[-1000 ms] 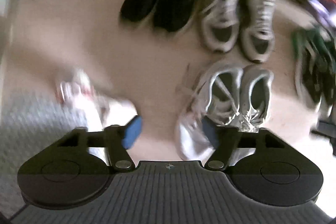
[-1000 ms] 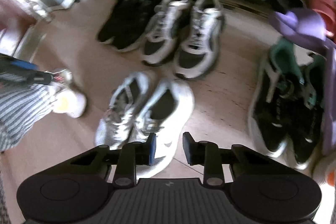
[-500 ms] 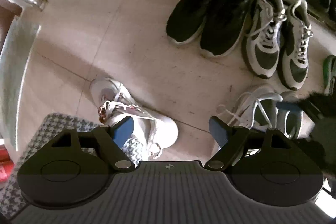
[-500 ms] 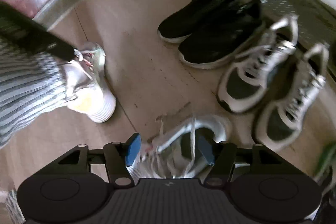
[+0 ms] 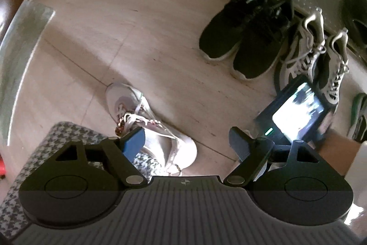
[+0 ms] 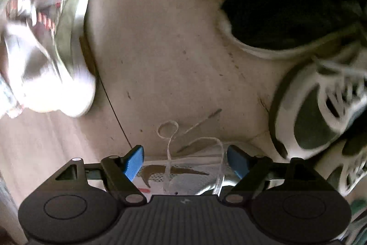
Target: Organize scattered shoes
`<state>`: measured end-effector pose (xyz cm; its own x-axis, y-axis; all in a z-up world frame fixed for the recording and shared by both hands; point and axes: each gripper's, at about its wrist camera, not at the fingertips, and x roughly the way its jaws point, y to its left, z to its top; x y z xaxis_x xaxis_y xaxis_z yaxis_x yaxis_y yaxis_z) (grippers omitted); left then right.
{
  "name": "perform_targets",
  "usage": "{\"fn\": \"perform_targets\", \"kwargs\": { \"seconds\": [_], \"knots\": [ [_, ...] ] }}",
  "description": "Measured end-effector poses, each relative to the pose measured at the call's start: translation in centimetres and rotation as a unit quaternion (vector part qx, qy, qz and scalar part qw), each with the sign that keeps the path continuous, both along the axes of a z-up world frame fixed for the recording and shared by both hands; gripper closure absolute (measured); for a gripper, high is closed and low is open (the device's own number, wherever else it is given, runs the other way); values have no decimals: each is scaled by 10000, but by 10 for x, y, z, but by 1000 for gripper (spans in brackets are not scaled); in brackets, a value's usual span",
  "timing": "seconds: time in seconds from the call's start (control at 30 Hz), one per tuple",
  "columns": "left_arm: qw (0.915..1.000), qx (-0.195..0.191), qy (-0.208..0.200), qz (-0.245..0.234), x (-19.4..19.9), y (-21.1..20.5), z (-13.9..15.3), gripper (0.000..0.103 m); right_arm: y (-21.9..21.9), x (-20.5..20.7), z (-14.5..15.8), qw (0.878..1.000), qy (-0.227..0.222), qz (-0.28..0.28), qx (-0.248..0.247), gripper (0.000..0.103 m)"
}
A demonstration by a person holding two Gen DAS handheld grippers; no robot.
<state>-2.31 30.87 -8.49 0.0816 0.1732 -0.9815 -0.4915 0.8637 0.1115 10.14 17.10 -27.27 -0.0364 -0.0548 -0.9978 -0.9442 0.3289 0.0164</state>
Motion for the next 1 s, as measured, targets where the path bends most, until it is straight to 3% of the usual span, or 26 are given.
{"fn": "perform_targets", "kwargs": {
  "seconds": [0.03,0.1,0.17,0.27,0.37,0.47,0.57,0.7,0.87,1.0],
  "knots": [
    [10000,1,-16,8,0,0,1,18,2,-3,-3,9996,-203,139,-112,85],
    [10000,7,-51,-7,1,-1,3,18,0,2,-1,9996,-235,2,-144,98],
    [9999,0,-95,-40,2,-3,5,18,-10,9,14,9995,55,-268,156,99],
    [9999,-10,-153,-78,3,-6,8,18,-24,9,40,9972,129,-378,626,99],
    [9996,11,-244,-125,5,-12,14,18,-64,9,84,9841,468,-1081,1327,99],
    [9992,-23,-331,-210,6,-19,18,18,-103,-1,101,9773,402,-1587,1343,99],
    [9990,-75,-331,-303,7,-25,18,18,-131,-8,96,9722,334,-2135,901,99],
    [9988,-64,-258,-408,9,-31,15,18,-153,-12,80,9543,456,-2902,543,100],
    [9990,-20,-159,-415,9,-30,10,18,-126,9,63,9389,306,-3373,605,100],
    [9991,51,-73,-414,9,-27,7,18,-103,29,19,9370,155,-3486,188,100]
  ]
}}
